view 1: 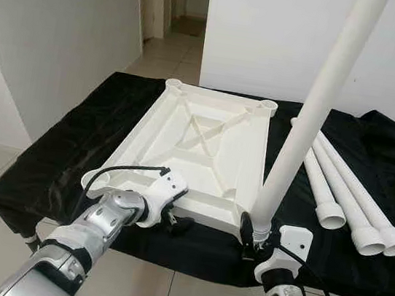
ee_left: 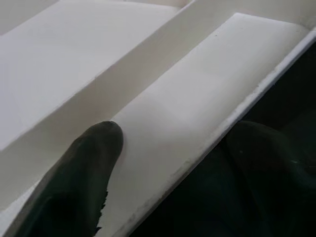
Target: Building children table
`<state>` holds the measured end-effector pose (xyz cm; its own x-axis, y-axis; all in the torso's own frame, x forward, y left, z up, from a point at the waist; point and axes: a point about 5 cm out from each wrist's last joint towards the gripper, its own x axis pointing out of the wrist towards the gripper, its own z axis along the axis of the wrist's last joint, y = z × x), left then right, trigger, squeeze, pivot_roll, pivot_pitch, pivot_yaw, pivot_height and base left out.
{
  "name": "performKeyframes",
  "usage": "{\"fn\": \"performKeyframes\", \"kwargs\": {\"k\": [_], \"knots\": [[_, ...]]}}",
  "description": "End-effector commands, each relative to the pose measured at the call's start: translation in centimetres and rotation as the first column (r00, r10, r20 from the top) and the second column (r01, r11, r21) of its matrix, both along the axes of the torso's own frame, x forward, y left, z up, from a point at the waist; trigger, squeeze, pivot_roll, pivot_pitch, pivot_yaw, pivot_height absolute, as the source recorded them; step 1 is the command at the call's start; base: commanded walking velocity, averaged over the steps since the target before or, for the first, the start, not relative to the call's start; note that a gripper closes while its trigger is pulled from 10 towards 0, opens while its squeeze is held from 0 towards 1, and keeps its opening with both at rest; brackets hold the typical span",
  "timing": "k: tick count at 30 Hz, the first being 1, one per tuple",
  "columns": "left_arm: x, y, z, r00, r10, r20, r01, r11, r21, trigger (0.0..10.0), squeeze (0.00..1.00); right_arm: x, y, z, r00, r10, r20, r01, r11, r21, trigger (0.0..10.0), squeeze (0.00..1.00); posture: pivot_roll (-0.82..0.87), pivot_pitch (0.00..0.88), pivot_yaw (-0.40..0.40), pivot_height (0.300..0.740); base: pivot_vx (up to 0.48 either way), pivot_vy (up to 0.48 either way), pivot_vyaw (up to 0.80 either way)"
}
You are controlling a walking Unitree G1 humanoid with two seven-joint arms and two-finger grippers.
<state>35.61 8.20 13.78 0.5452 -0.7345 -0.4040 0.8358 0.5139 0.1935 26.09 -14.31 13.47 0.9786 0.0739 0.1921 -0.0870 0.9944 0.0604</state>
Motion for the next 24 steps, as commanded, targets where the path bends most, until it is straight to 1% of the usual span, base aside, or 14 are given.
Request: {"fn": "performKeyframes", "kwargs": {"k": [1,6,7,10,11,12,15,16,17,18,20,21,22,24], "knots": [[-0.2,0.5,-0.9,0.999,0.017,-0.032,-0.016,0.999,0.033,10.0,0.00,0.0,0.1,-0.2,1.000,0.001,-0.006,-0.001,1.000,0.001,10.0,0.00,-0.07,0.094,0.071,0.740,0.000,0.000,0.00],[-0.2,0.2,-0.3,0.999,-0.021,-0.030,0.021,1.000,0.004,10.0,0.00,-0.1,0.1,-0.3,1.000,-0.002,-0.007,0.002,1.000,-0.001,10.0,0.00,-0.07,0.095,0.074,0.740,0.000,0.000,0.00],[-0.4,-0.1,1.2,0.998,-0.057,-0.033,0.052,0.991,-0.123,6.3,0.00,-0.2,0.0,-0.4,1.000,-0.006,-0.007,0.006,1.000,0.000,10.0,0.00,-0.08,0.096,0.076,0.740,0.000,0.000,0.00],[-0.4,-0.1,1.7,0.997,-0.064,-0.038,0.057,0.984,-0.168,6.3,0.00,-0.2,0.0,-0.4,1.000,-0.007,-0.008,0.007,1.000,0.000,10.0,0.00,-0.08,0.096,0.076,0.740,0.000,0.000,0.00],[-0.6,-0.2,2.1,0.996,-0.090,-0.029,0.084,0.980,-0.182,0.0,0.00,-0.2,0.0,-0.4,1.000,-0.008,-0.009,0.008,1.000,0.000,10.0,0.00,-0.08,0.097,0.076,0.740,0.000,0.000,0.00],[-0.6,-0.2,2.1,0.996,-0.090,-0.029,0.084,0.980,-0.182,0.0,0.00,-0.2,0.0,-0.4,1.000,-0.008,-0.009,0.008,1.000,0.000,10.0,0.00,-0.08,0.097,0.076,0.740,0.000,0.000,0.00],[-1.3,-0.7,2.7,0.986,-0.168,0.013,0.167,0.969,-0.180,0.2,0.00,-0.3,-0.1,-0.5,1.000,-0.008,-0.010,0.008,1.000,0.000,10.0,0.00,-0.08,0.099,0.076,0.740,0.000,0.000,0.00],[-1.4,-0.9,2.9,0.984,-0.177,0.018,0.177,0.965,-0.195,10.0,0.00,-0.3,-0.1,-0.5,1.000,-0.008,-0.010,0.007,1.000,-0.002,10.0,0.00,-0.08,0.098,0.074,0.740,0.000,0.000,0.00],[-1.4,-0.9,2.9,0.984,-0.177,0.018,0.177,0.965,-0.195,10.0,0.00,-0.3,-0.1,-0.5,1.000,-0.008,-0.010,0.007,1.000,-0.002,10.0,0.00,-0.08,0.098,0.074,0.740,0.000,0.000,0.00],[-1.7,-0.9,3.0,0.979,-0.202,0.019,0.202,0.958,-0.203,4.8,0.00,-0.3,-0.1,-0.5,1.000,-0.008,-0.011,0.008,1.000,-0.003,10.0,0.00,-0.08,0.099,0.073,0.740,0.000,0.000,0.00],[-1.9,-1.0,3.2,0.976,-0.218,0.032,0.220,0.954,-0.204,5.0,0.00,-0.3,-0.1,-0.5,1.000,-0.008,-0.011,0.008,1.000,-0.003,10.0,0.00,-0.08,0.100,0.072,0.740,0.000,0.000,0.00],[-1.6,-0.9,3.4,0.982,-0.189,0.021,0.188,0.954,-0.234,10.0,0.17,-0.3,-0.1,-0.5,1.000,-0.008,-0.011,0.008,1.000,-0.004,10.0,0.00,-0.08,0.100,0.072,0.740,0.000,0.000,0.00],[-1.5,-0.9,3.5,0.986,-0.165,0.011,0.162,0.952,-0.260,10.0,1.00,-0.2,-0.1,-0.5,1.000,-0.007,-0.011,0.007,1.000,-0.005,10.0,0.00,-0.07,0.099,0.069,0.740,0.000,0.000,0.00],[-1.3,-0.9,3.7,0.988,-0.152,0.010,0.148,0.948,-0.281,10.0,1.00,-0.2,-0.1,-0.5,1.000,-0.007,-0.011,0.007,1.000,-0.006,10.0,0.00,-0.07,0.099,0.069,0.740,0.000,0.000,0.00]]}}
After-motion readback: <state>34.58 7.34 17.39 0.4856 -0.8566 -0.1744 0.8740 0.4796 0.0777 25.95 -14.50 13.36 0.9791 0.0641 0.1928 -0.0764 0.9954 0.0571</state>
